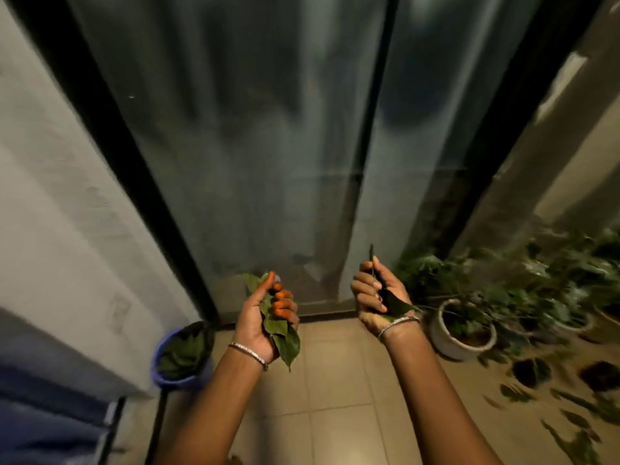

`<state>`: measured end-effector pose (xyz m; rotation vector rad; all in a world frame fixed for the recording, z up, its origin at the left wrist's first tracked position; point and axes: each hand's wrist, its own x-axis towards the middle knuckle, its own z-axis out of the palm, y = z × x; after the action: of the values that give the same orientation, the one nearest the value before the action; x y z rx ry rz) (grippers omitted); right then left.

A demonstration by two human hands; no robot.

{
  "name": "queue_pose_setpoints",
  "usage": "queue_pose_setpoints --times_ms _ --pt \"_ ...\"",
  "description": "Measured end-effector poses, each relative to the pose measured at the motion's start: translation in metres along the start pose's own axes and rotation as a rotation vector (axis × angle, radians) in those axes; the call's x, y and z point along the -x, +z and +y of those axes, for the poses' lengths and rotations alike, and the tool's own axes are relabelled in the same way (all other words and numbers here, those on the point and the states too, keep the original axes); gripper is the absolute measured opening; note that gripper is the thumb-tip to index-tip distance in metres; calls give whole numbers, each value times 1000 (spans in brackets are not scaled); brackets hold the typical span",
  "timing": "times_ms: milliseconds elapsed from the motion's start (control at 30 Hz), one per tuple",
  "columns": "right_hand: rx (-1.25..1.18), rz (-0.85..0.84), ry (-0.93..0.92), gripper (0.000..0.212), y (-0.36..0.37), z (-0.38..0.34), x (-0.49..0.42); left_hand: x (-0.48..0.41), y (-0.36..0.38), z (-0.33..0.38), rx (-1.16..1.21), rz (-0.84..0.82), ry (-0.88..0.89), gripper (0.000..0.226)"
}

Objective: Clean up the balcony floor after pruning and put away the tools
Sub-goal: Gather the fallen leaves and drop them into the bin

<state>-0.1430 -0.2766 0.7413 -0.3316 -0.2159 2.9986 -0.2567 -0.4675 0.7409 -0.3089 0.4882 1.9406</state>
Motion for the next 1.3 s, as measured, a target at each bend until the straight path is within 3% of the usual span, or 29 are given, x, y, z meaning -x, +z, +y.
queue_pose_setpoints --times_ms 267,433,500,567,633,733,833,967,1067,1100,1233,1300 --pt "41 44 188 41 22 134 -151 56 -89 162 31 184 296 30" --pt "97 200 269 56 6 210 -222 86 -141 228 15 366 371 28" --pt "145 312 288 42 1 236 -241 96 -154 246 2 443 367 36" --pt "172 431 306 18 -4 255 -255 98 -166 260 -18 468 368 59" --pt "194 505 348 15 -12 271 -271 96 -172 273 -11 502 359 65" --pt "259 600 390 18 -32 289 -295 70 -237 293 14 616 373 53" --pt "350 692 432 22 -60 306 -329 42 -286 306 32 693 336 21" --pt "439 801 443 25 -109 323 -375 -13 -355 316 -1 737 221 24" --pt "525 872 440 25 -152 334 -405 -52 -404 327 -18 759 168 11" --pt "564 894 435 24 -167 337 -413 -68 -426 331 -32 764 159 17" --pt "700 952 457 24 -233 345 -438 -135 -542 337 -123 837 107 76" --pt "742 965 485 23 -268 348 -445 -163 -586 338 -83 832 100 89"
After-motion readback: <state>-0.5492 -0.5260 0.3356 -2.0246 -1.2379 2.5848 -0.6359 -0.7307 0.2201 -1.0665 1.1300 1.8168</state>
